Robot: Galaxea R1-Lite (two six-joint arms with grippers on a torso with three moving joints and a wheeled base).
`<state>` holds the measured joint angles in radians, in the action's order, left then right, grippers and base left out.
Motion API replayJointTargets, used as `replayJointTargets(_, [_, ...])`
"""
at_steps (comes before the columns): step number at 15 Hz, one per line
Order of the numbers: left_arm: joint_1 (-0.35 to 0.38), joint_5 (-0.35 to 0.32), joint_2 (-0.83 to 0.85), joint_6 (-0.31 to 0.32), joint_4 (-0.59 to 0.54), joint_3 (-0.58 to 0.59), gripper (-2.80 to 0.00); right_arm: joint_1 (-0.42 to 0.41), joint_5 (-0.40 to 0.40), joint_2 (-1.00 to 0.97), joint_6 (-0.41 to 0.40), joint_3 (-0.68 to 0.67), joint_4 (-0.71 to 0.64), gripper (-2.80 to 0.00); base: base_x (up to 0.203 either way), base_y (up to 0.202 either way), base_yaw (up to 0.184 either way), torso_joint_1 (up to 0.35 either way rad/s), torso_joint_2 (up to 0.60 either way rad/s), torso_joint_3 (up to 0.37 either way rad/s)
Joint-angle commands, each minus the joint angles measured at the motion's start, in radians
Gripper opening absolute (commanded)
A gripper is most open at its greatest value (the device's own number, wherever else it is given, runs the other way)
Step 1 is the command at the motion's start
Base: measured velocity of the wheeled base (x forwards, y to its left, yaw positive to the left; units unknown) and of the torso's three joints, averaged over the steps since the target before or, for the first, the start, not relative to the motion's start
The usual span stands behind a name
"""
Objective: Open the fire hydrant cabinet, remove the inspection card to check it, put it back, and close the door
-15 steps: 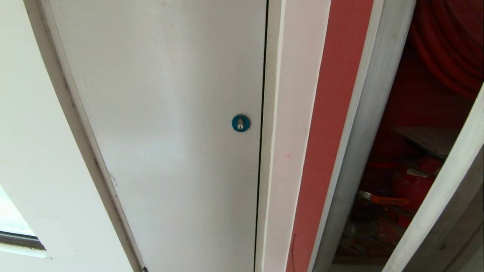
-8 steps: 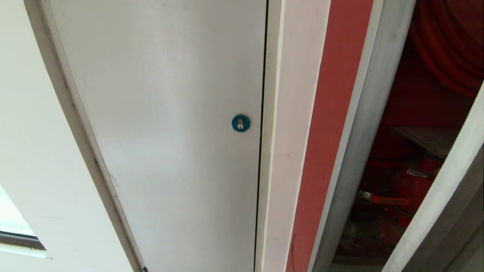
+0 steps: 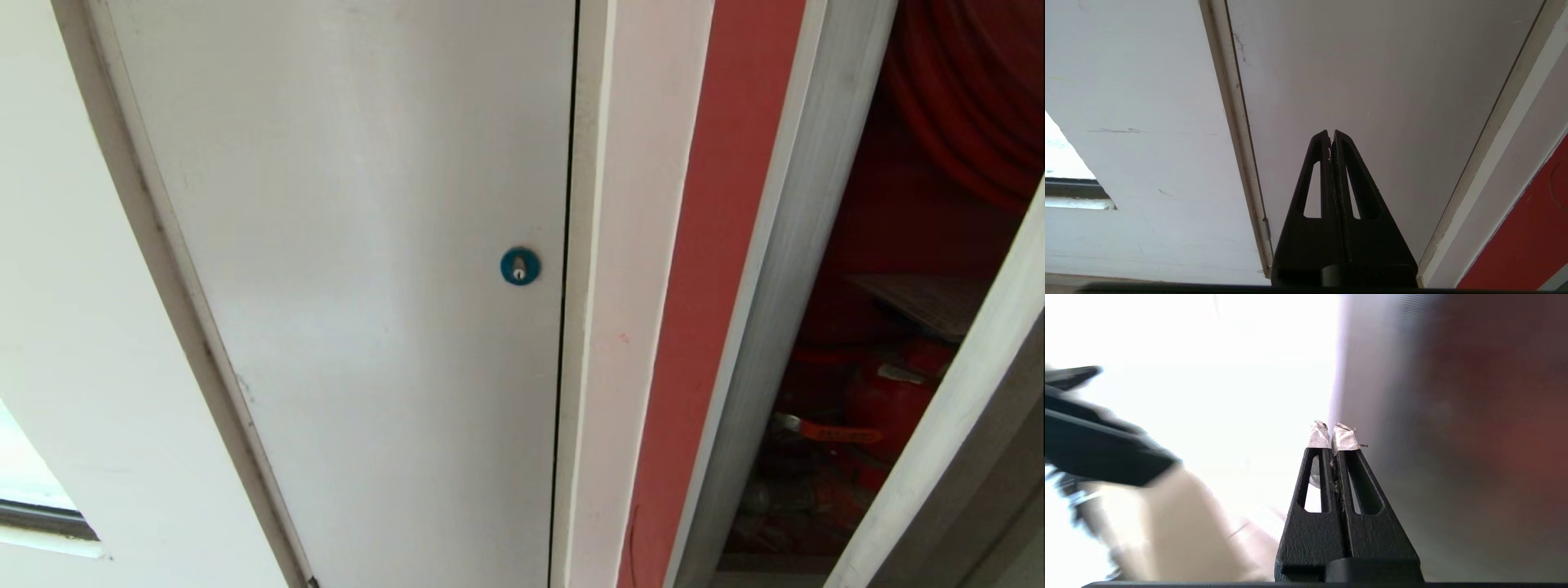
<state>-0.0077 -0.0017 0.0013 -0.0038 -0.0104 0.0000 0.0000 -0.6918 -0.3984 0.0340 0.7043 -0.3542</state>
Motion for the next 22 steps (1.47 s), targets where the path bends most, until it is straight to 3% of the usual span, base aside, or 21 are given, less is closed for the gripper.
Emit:
replayJointTargets(1, [0.000, 0.000, 0.000, -0.001, 0.000, 0.000, -2.80, 0.000, -0.068, -0.204, 0.000, 0.070, -0.005, -2.80, 0.000, 0.000, 0.000, 0.000, 0.00, 0.000])
replayJointTargets(6, [0.000, 0.000, 0.000, -0.001, 0.000, 0.000, -2.80, 0.067, -0.088, -0.456, -0.003, 0.261, -0.002, -2.80, 0.000, 0.000, 0.000, 0.000, 0.00, 0.000])
replayJointTargets(13, [0.000, 0.000, 0.000, -0.001, 0.000, 0.000, -2.80, 0.102, 0.009, -0.639, 0.001, 0.351, 0.096, -2.80, 0.000, 0.000, 0.000, 0.000, 0.00, 0.000])
replayJointTargets(19, [0.000, 0.000, 0.000, -0.001, 0.000, 0.000, -2.80, 0.247, 0.267, -0.781, 0.002, 0.352, 0.247, -2.80, 0.000, 0.000, 0.000, 0.000, 0.00, 0.000])
replayJointTargets(22, [0.000, 0.000, 0.000, -0.001, 0.000, 0.000, -2.80, 0.258, 0.341, -0.825, 0.001, 0.354, 0.306, -2.80, 0.000, 0.000, 0.000, 0.000, 0.00, 0.000])
